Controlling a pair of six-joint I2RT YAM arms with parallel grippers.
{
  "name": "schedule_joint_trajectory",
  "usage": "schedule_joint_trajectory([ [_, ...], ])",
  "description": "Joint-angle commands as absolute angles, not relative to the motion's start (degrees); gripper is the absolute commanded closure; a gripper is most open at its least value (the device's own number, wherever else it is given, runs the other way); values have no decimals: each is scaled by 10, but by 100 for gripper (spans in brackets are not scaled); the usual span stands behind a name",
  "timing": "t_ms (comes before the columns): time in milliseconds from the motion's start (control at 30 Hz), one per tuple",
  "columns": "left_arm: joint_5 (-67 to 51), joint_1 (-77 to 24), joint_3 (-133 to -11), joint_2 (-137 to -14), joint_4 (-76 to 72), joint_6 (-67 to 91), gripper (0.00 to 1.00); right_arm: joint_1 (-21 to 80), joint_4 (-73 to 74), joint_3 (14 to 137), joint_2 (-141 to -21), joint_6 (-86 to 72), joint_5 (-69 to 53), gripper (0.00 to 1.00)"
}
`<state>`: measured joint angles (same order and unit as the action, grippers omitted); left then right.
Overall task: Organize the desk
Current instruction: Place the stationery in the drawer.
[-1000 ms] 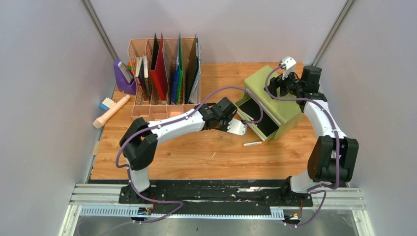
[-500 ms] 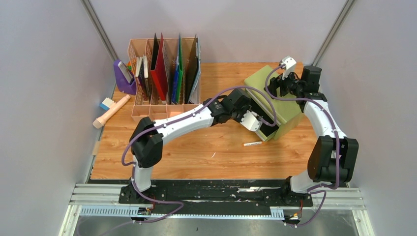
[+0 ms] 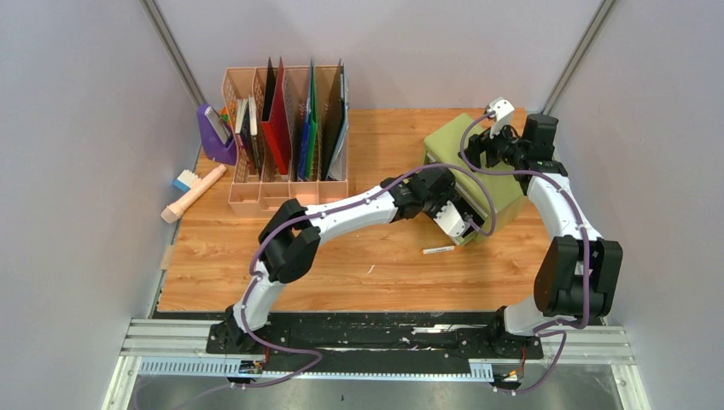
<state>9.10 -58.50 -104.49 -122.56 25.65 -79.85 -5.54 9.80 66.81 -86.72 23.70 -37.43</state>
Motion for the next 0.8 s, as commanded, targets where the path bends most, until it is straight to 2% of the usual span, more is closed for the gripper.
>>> schedule_joint_trajectory([
  [0,104,-588,-1082,-1233,206,-794,42,-58,219,648,-901,224,-333,26],
  [233,108,-588,-1037,-1170,206,-727,26,-58,219,648,-902,224,-337,26],
  [467,103,-586,-974,-1118,244,-634,15,-58,220,649,-901,221,-340,26],
  [667,67,-580,-921,-1080,252,-476,2,-58,221,649,-897,221,-343,26],
  [767,56,-577,-897,-1060,246,-423,0,-58,221,649,-897,221,-346,26],
])
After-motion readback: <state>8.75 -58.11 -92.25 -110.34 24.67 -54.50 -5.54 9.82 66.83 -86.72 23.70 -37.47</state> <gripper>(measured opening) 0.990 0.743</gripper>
